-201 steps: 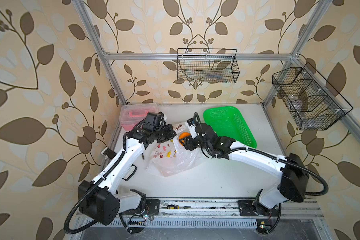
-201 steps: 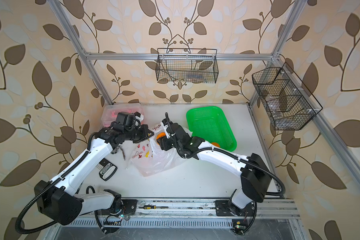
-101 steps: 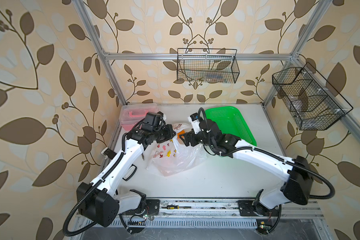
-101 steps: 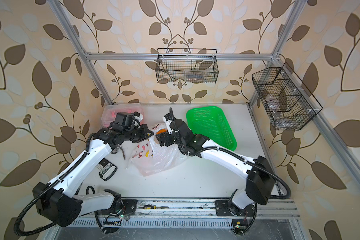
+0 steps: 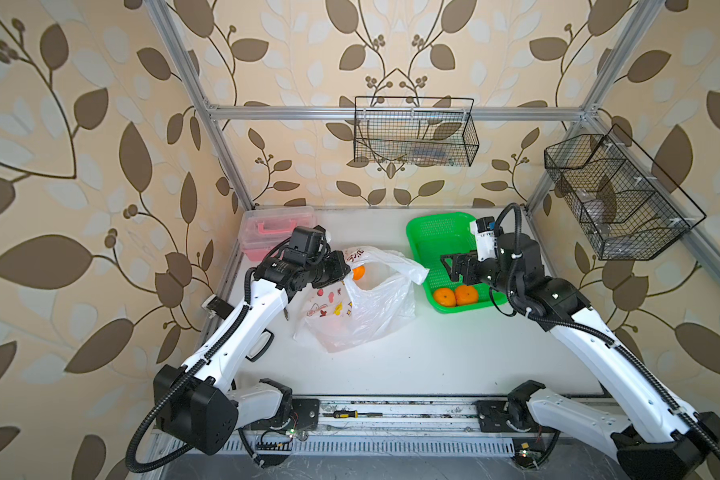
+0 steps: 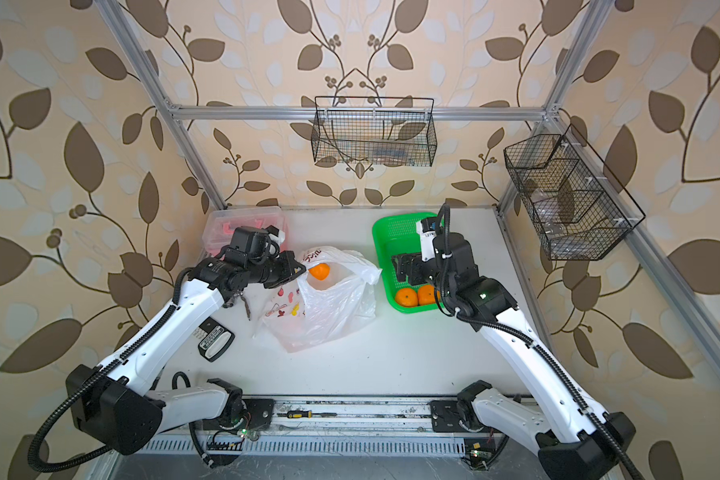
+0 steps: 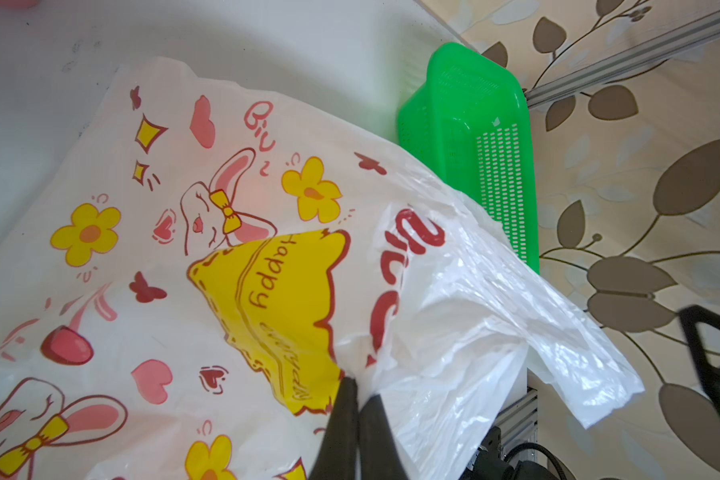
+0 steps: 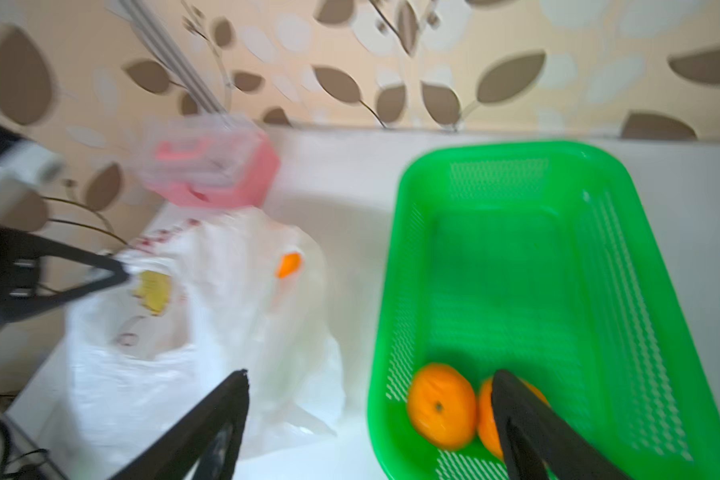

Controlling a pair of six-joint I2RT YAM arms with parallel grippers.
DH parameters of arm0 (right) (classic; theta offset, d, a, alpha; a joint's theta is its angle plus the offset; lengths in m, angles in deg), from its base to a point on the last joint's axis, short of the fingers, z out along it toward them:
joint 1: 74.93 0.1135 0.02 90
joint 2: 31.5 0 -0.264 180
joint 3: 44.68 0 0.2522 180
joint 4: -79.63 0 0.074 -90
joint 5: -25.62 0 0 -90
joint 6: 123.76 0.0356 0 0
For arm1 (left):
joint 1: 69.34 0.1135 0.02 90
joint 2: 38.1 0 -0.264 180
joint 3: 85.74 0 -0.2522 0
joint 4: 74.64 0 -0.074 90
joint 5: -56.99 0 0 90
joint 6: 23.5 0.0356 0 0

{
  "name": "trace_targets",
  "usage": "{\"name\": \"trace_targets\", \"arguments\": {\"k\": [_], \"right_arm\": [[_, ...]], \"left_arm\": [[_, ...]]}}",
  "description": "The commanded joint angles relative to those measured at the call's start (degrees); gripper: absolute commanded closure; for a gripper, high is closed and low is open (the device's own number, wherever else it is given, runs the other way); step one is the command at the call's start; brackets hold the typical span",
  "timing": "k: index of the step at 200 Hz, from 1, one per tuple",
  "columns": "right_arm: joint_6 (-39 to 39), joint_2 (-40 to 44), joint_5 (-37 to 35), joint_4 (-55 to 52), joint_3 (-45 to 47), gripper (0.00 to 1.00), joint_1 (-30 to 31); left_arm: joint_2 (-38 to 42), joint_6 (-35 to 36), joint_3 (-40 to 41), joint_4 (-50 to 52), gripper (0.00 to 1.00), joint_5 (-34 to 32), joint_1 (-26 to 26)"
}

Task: Place the oranges into plastic bags & tie knots
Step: Pick up the orange from the basket.

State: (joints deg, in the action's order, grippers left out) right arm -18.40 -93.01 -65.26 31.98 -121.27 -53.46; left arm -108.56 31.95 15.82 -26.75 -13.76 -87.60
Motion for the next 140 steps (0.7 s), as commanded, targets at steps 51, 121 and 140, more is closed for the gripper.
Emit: {"name": "trace_targets", "arguments": {"k": [51, 121, 140], "right_arm": [[-12.9, -17.6, -1.1, -17.9, -4.0, 0.08, -12.2], [-16.4, -33.0, -1.4, -18.9, -10.6, 0.09, -13.1], [-16.4, -35.6, -2.3, -19.3, -10.9, 0.1, -13.2]], "left_arm": [[1.2, 0.8, -0.4, -1.2, 1.0, -0.1, 0.5], [1.5, 1.4, -0.7, 0.3, 1.0, -1.1, 0.5], [1.6, 1.5, -0.7, 0.5, 1.0, -1.3, 0.5]]}}
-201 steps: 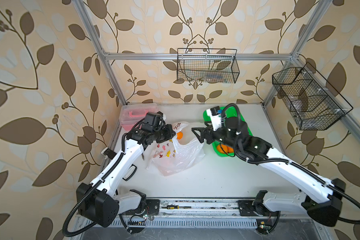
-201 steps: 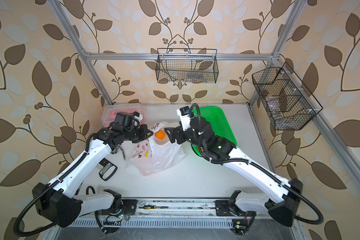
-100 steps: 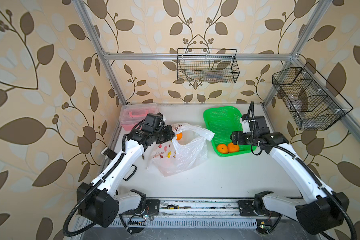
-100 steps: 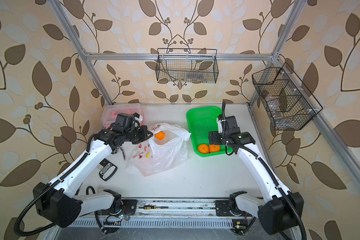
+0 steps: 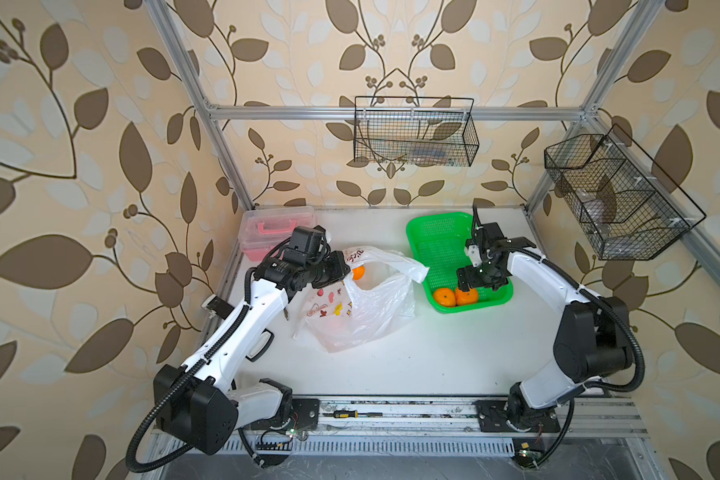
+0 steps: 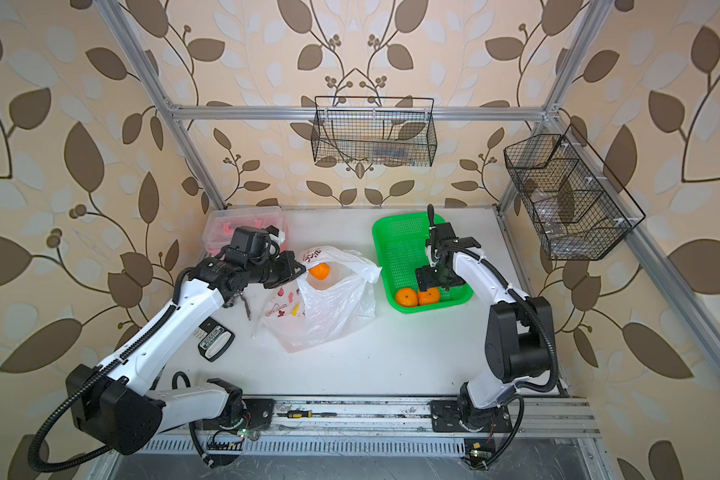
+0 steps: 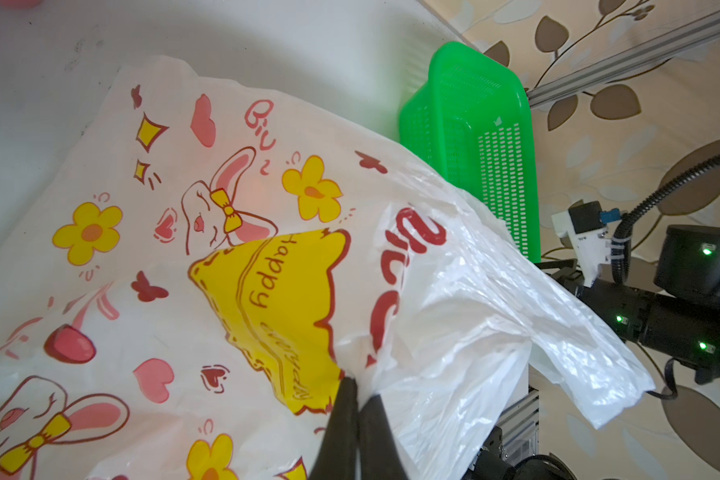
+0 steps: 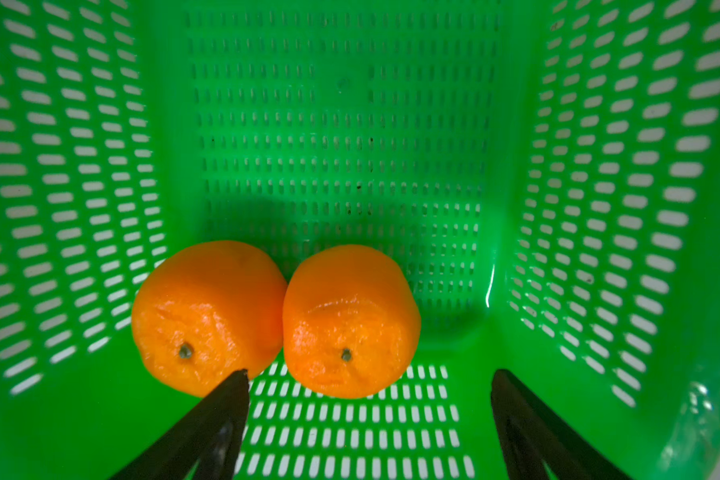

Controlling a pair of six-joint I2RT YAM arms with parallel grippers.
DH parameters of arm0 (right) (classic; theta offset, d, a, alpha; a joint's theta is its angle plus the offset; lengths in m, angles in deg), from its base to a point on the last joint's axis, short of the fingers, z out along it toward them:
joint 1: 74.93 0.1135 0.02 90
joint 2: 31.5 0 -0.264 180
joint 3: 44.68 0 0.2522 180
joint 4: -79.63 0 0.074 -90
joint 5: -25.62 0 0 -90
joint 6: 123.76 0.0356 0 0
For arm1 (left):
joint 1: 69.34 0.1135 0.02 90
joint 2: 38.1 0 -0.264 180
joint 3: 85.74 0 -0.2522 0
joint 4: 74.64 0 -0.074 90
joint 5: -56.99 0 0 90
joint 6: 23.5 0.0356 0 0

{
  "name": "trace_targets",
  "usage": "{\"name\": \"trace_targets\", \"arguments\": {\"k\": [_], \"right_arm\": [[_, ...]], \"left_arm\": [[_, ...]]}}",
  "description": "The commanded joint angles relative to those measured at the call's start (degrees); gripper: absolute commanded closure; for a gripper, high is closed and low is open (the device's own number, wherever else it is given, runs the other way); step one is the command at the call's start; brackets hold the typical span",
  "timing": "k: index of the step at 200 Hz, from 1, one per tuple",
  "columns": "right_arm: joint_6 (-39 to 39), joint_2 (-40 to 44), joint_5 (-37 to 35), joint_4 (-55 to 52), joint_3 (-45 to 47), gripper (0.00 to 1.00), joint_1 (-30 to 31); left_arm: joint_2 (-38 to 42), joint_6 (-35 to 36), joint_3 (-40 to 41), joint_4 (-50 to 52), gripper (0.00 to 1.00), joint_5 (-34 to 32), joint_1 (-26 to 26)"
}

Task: Place the oranges into plastic bags & tie knots
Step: Pick up the orange from the basket, then place the orange in the plastic bag.

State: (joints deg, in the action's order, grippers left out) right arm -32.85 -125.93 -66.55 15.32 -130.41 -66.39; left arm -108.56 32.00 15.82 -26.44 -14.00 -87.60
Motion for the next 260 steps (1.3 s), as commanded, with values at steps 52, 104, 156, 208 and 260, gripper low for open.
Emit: {"name": "trace_targets", "arguments": {"k": [52, 104, 156, 208, 260], "right_arm": [[-3.2, -7.6, 0.6, -1.8, -0.8, 0.16, -0.4], [-3.7, -12.6, 1.3, 0.3, -0.7, 0.18, -0.7], [-3.5, -9.4, 2.8, 3.1, 0.6, 0.39, -0.8], [-0.8, 10.1, 9.7, 5.4, 3.7, 0.39, 0.0], [7.6, 26.5, 18.3, 15.4, 2.4, 0.39, 14.0]], "left_arm": [[1.2, 1.9, -1.3, 0.7, 1.0, -1.4, 0.5], [0.9, 2.0, -1.5, 1.0, 1.0, -1.5, 0.5], [1.0, 2.1, -1.6, 1.3, 1.0, -1.7, 0.5], [1.2, 2.0, -1.3, 1.1, 1.0, -1.5, 0.5], [0.9, 1.7, -1.3, 0.2, 1.0, -0.9, 0.5]]}}
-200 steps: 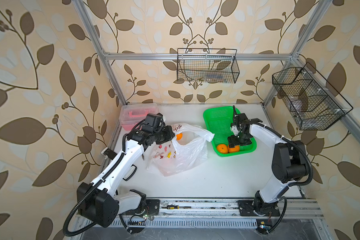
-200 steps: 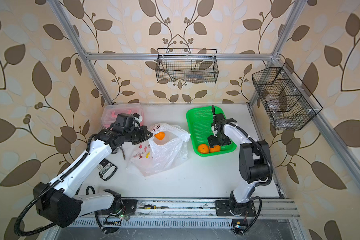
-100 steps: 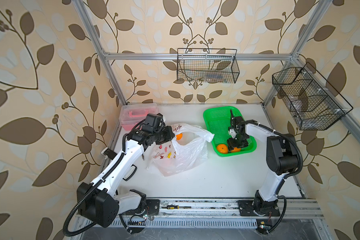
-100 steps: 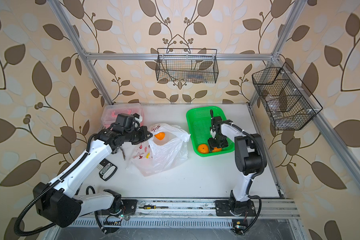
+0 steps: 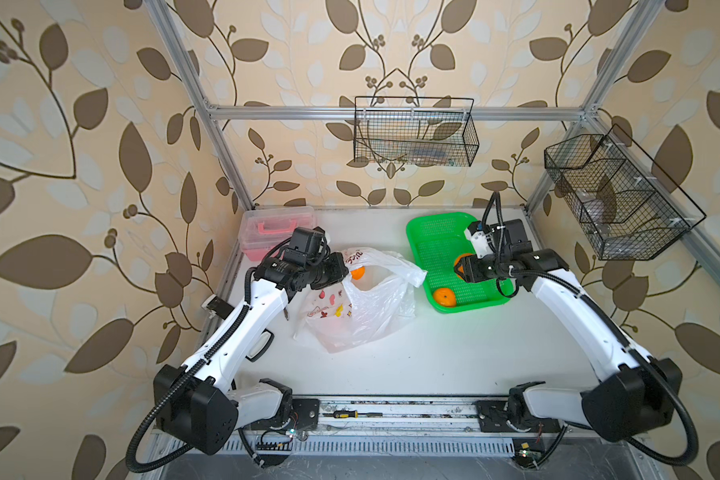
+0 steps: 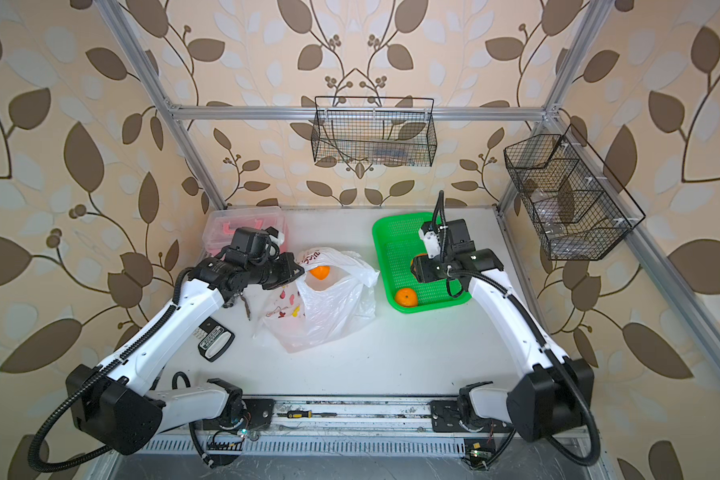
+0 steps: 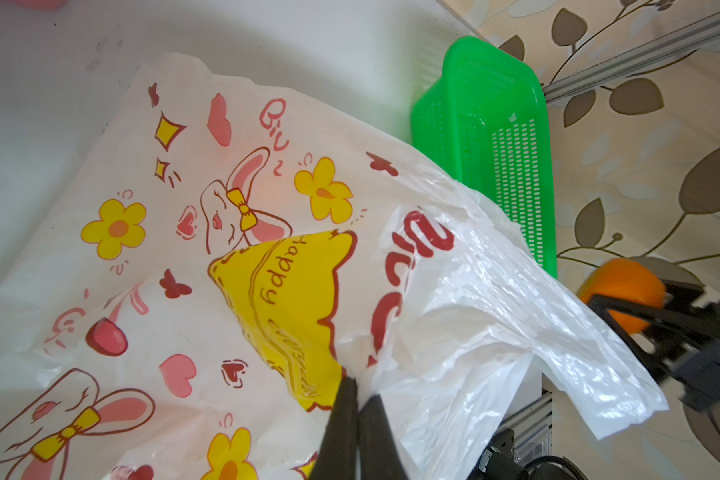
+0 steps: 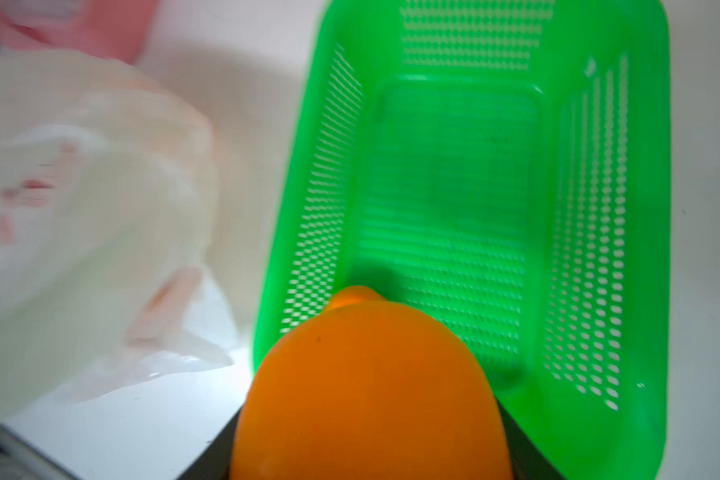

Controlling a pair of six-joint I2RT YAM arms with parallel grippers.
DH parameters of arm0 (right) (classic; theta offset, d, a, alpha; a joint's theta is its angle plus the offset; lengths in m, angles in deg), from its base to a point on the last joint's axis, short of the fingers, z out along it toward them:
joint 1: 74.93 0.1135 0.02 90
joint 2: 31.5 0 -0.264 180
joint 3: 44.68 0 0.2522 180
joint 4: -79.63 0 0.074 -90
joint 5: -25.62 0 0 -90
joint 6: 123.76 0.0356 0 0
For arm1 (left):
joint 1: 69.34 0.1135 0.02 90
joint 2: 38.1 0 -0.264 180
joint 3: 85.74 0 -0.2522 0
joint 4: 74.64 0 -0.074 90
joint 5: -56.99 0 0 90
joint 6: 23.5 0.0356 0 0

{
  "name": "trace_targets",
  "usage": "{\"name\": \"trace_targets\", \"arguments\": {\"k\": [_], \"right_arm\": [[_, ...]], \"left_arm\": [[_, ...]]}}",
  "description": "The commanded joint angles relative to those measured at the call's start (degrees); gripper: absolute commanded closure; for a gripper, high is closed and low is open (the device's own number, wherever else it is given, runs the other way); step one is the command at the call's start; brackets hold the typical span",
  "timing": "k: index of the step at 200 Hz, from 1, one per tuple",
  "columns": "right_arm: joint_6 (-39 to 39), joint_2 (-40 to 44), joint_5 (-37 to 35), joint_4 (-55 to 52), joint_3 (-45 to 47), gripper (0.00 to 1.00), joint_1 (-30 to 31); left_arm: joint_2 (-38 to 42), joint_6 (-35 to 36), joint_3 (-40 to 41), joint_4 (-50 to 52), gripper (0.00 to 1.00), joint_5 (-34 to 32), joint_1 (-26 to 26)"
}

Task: Place the oranges into plastic bags & tie knots
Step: Place the orange in the plastic bag.

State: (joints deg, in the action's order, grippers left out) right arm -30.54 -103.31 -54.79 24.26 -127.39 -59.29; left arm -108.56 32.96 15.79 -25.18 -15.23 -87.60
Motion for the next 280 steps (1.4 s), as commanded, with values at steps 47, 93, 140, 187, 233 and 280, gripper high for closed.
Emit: {"name": "trace_targets", "arguments": {"k": [47, 93, 140, 187, 233, 280], "right_arm": [[11.2, -0.1, 2.0, 18.0, -4.4, 0.39, 25.9], [12.1, -14.7, -5.0, 20.8, -11.6, 0.39, 31.9], [13.0, -25.1, -6.9, 21.5, -15.4, 0.38, 32.0], [13.8, -30.4, -2.8, 23.0, -16.7, 0.29, 31.7], [12.7, -25.6, -3.2, 21.7, -15.9, 0.14, 31.6], [12.4, -12.2, -2.9, 20.6, -10.5, 0.14, 29.8]], "left_arm": [[0.5, 0.4, -1.4, -1.3, 1.0, 0.8, 0.5], [1.0, 0.0, -1.3, -1.8, 1.0, 1.4, 0.5], [1.8, -0.6, -1.8, -1.7, 1.0, 0.5, 0.5], [2.3, -1.0, -1.7, -2.0, 1.0, -0.5, 0.5], [2.3, -1.0, -1.4, -1.8, 1.0, -1.4, 0.5], [2.0, -0.9, -1.0, -2.0, 1.0, -1.8, 0.5]]}}
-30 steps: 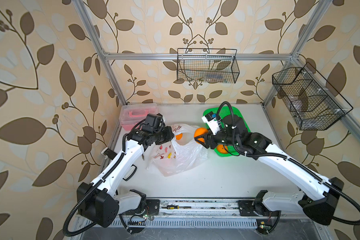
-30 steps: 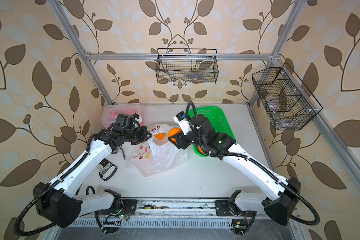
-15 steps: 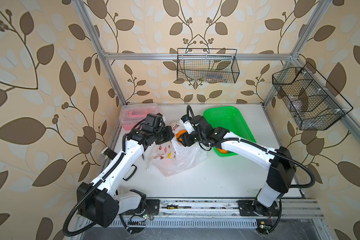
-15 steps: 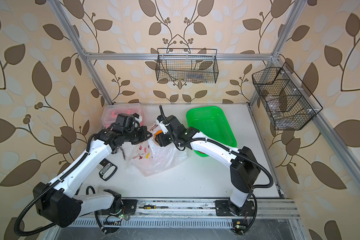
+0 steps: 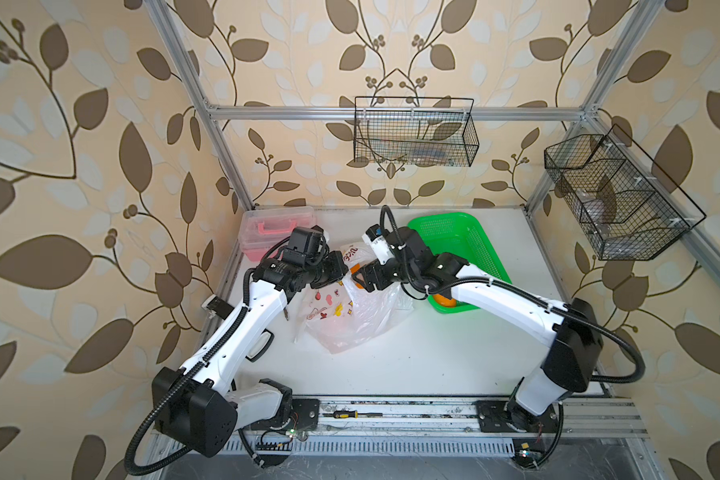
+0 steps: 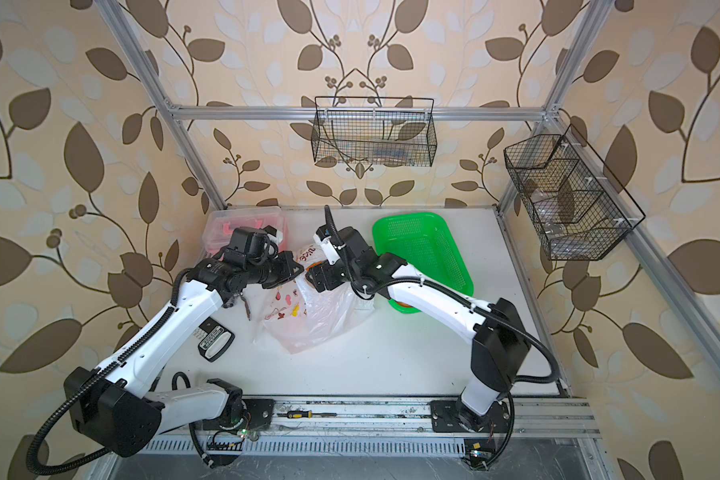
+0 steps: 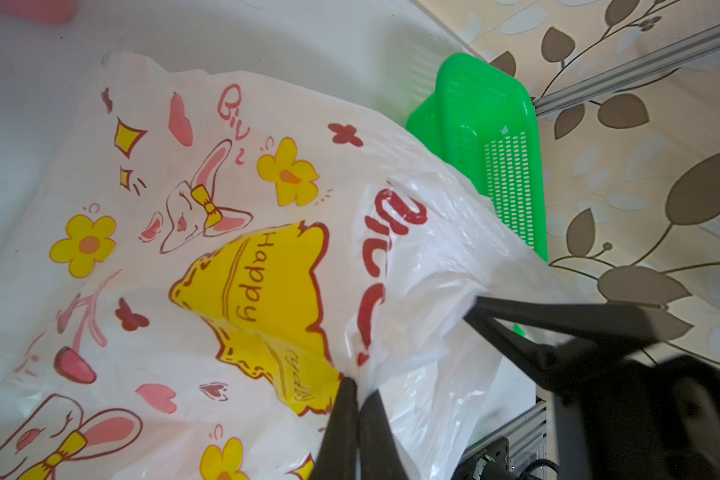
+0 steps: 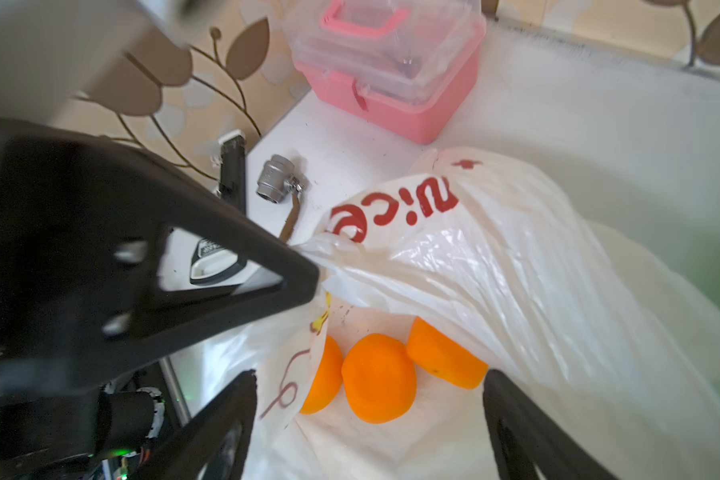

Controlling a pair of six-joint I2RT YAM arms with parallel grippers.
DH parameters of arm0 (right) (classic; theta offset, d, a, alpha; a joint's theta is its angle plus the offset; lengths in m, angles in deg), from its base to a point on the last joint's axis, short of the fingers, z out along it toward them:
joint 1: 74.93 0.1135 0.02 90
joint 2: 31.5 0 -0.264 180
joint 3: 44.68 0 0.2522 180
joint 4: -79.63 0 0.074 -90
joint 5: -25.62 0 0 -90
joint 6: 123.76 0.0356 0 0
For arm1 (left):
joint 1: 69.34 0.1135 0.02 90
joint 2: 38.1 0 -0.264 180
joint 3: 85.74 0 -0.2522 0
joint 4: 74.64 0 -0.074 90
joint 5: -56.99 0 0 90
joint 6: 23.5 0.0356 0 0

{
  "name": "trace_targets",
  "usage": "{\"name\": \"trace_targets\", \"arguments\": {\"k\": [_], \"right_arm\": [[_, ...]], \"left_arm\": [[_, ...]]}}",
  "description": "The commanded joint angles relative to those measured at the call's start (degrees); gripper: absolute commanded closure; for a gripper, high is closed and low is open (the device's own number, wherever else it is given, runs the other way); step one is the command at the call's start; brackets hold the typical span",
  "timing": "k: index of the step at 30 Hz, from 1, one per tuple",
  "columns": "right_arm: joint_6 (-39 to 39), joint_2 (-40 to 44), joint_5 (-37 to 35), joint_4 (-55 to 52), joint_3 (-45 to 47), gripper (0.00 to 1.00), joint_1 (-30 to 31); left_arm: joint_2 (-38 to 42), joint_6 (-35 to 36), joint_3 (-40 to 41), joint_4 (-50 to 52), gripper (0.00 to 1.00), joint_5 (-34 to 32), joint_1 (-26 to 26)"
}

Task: Place the oranges into plastic bags & tie knots
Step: Place the orange in the plastic bag, then pick up the orange from the basket.

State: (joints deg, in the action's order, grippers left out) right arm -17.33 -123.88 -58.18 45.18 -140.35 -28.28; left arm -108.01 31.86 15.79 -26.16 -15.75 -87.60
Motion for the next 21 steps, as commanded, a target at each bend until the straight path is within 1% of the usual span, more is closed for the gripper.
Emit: {"name": "trace_targets", "arguments": {"k": [1, 2, 6, 8, 10, 12, 14, 16, 19, 21], "right_arm": [[-0.9, 8.7, 0.6, -0.3, 2.6, 0.14, -1.3], [-0.8, 10.9, 1.2, -0.4, 3.6, 0.14, -2.0], [-0.5, 15.3, 3.0, -1.3, 5.7, 0.14, -4.2], [-0.6, 19.4, 4.6, -2.6, 7.9, 0.14, -7.2], [-1.7, 24.4, 5.7, -6.7, 12.6, 0.12, -14.2], [-3.0, 25.3, 6.5, -10.5, 15.0, 0.12, -19.6], [-5.5, 25.0, 6.0, -14.3, 16.7, 0.12, -24.2], [-7.9, 22.7, 3.4, -19.1, 17.6, 0.12, -27.8], [-11.7, 17.3, -2.2, -24.4, 17.5, 0.1, -30.4], [-13.5, 13.4, -4.1, -26.3, 16.7, 0.09, -31.0]], "left_arm": [[1.4, 0.1, -1.1, -1.1, 1.0, -1.3, 0.5], [1.4, 0.1, -1.0, -1.1, 1.0, -1.3, 0.5], [1.2, 0.2, -0.9, -1.0, 1.0, -1.4, 0.5], [1.0, 0.2, -0.9, -1.0, 1.0, -1.6, 0.5], [0.7, 0.1, -0.9, -1.2, 1.0, -1.3, 0.5], [0.7, 0.0, -0.9, -1.4, 1.0, -0.9, 0.5], [0.7, -0.2, -1.0, -1.6, 1.0, -0.8, 0.5], [0.7, -0.2, -1.2, -1.4, 1.0, -0.7, 0.5], [0.6, 0.1, -1.6, -1.1, 1.0, -0.9, 0.5], [0.6, 0.1, -1.9, -0.8, 1.0, -0.9, 0.5]]}}
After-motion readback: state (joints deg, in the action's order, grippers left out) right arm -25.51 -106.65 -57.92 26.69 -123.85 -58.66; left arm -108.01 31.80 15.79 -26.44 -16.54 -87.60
